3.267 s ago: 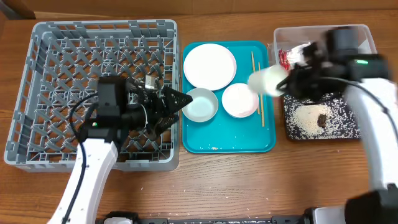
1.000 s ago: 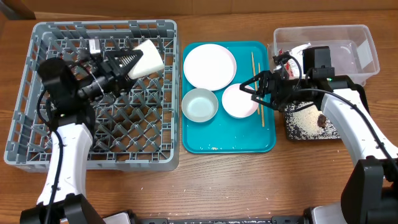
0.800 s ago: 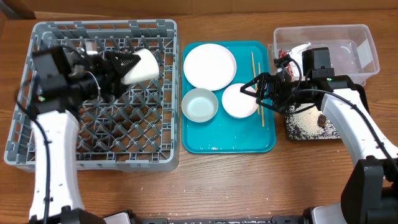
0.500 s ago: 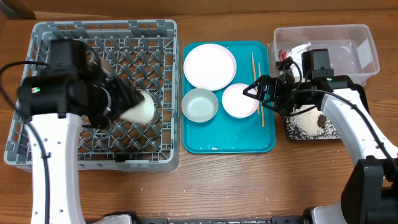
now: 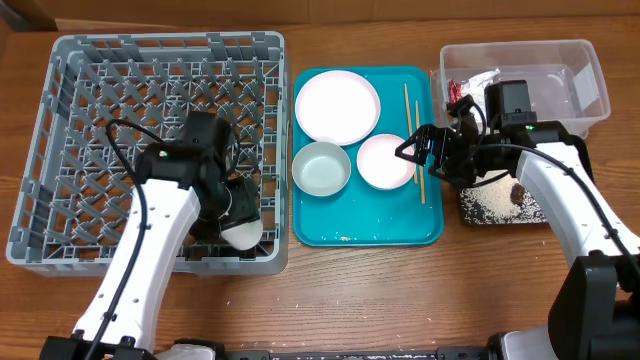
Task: Sort waste into correct bins and load items into the dishwasher
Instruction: 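Place the cup upside down in the dish rack with the left gripper, then move the left gripper to the white bowl on the teal tray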
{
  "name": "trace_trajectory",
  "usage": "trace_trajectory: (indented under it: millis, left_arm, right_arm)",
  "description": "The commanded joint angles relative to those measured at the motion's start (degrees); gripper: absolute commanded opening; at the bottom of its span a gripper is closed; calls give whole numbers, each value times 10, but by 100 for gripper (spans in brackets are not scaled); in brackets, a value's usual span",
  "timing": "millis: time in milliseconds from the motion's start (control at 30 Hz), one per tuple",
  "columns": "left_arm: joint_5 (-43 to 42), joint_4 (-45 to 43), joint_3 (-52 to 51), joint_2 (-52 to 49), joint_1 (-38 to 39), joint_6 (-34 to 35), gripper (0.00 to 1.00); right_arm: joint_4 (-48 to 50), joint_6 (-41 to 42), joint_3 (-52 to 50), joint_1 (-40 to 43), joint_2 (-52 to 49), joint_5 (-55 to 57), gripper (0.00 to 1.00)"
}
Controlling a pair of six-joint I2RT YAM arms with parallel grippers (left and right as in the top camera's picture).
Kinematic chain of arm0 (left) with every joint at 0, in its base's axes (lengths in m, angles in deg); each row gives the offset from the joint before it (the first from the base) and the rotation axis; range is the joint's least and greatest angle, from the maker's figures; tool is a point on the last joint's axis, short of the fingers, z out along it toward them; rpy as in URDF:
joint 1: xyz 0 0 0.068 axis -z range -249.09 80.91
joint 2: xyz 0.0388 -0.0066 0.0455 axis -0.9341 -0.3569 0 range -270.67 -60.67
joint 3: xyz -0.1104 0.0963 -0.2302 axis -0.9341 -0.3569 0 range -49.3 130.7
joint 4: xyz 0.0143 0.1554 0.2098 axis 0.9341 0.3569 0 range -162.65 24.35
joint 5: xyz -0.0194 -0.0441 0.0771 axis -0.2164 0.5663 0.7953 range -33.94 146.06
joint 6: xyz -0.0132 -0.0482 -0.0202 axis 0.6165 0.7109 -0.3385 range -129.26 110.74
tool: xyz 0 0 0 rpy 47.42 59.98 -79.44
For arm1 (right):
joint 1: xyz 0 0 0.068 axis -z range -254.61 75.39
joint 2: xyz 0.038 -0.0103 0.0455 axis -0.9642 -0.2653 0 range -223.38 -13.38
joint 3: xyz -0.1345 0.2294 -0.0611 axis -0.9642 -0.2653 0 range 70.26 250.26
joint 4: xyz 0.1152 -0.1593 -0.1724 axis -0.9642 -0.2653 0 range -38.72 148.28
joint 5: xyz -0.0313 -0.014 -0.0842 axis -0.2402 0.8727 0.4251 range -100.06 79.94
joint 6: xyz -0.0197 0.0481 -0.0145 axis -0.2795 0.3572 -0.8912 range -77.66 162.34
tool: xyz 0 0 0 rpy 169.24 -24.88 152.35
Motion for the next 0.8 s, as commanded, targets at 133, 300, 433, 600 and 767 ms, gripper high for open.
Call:
trace_trajectory:
  millis: [133,300,433,600,767]
  left_arm:
    - [15,-69,-65,3,34,11,42]
    - [18,-76,-79,3,36,11,72]
    - [19,-82,-76,3,36,11,77]
    - [19,-59,-15,3,36,-7,82]
    - [-1,-34,124,3,64,-59,80]
  right_arm:
    - [-2,-2,2,-2,4,2,100]
    - [-4,-2,2,-2,4,1,100]
    - [-4,-10,3,-2,7,1,99]
    - [-82,-48,81,4,40,60,95]
    - [-193,-52,203,4,83,176,99]
